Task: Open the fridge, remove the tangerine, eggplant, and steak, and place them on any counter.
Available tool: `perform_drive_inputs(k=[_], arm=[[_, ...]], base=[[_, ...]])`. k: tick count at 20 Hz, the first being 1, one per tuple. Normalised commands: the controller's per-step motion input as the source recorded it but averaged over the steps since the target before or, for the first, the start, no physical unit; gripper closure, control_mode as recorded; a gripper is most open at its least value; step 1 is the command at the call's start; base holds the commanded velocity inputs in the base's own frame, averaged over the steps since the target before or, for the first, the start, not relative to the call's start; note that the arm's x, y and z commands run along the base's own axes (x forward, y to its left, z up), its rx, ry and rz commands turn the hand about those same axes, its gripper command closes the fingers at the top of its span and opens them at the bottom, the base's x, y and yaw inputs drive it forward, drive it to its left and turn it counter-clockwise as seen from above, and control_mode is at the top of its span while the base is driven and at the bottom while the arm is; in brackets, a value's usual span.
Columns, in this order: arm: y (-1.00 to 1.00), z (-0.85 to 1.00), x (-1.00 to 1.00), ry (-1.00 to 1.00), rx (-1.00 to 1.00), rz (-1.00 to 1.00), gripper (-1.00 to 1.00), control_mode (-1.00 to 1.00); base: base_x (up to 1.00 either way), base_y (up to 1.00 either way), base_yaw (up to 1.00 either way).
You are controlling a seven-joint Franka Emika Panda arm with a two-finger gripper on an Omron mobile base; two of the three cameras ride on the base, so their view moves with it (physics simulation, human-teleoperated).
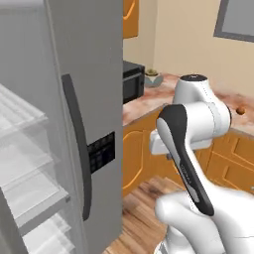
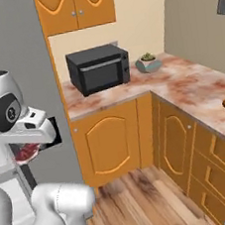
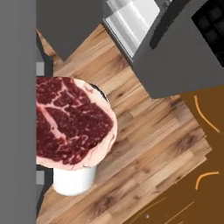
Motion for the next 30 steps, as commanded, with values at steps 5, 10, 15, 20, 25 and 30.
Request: perform_drive_inputs(k=[5,10,15,20,25,30], arm=[[0.0,0.0,0.0,0.0,0.0,0.0,1.0,1.0],[0.0,0.0,0.0,0.0,0.0,0.0,1.0,1.0],[0.0,0.0,0.0,0.0,0.0,0.0,1.0,1.0],[0.0,0.0,0.0,0.0,0.0,0.0,1.0,1.0],[-0.03,-0.16,0.48,0.0,0.0,-0.18,1.0,-1.0],[-0.44,-0.78,1.0,0.0,0.0,-0.29,1.0,-1.0]], base=[[-0.12,-1.0,-0.53],[0.02,-1.0,-0.35],[0.48,-0.94,-0.3],[0.99,-0.47,-0.27],[0.37,-0.02,-0.12],[0.0,0.0,0.0]])
